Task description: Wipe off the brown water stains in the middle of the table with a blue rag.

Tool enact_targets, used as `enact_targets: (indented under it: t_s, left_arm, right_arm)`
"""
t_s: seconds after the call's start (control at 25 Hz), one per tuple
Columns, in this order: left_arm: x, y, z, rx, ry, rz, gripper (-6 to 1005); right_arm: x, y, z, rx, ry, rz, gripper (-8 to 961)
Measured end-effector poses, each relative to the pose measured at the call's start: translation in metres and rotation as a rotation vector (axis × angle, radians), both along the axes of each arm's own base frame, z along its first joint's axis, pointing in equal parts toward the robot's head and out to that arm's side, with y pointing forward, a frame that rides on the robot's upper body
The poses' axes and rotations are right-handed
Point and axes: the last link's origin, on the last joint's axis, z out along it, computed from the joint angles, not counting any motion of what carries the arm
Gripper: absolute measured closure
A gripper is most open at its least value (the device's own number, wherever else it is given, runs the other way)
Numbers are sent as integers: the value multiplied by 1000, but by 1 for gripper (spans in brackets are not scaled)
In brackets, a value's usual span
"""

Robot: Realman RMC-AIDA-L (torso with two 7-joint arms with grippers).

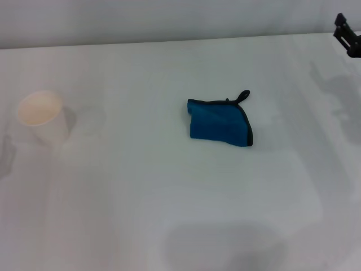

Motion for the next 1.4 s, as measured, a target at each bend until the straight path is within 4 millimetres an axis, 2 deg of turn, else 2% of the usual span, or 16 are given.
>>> enact_targets:
  t_s: [0.44, 0.88, 1.08, 1.4]
  left_arm:
    - [2, 28, 12, 23, 17, 10, 112]
    - [3, 26, 9, 9, 13, 8, 112]
    - [-3, 16, 6, 9, -46, 33, 112]
    - [1, 23, 6, 6, -42, 26, 112]
  right_arm:
    - [1, 0, -3, -5, 4, -14, 106]
    - [3, -4, -8, -16, 18, -22, 107]
    - [3, -11, -12, -19, 28, -11, 108]
    - [7, -25, -15, -10, 49, -1, 109]
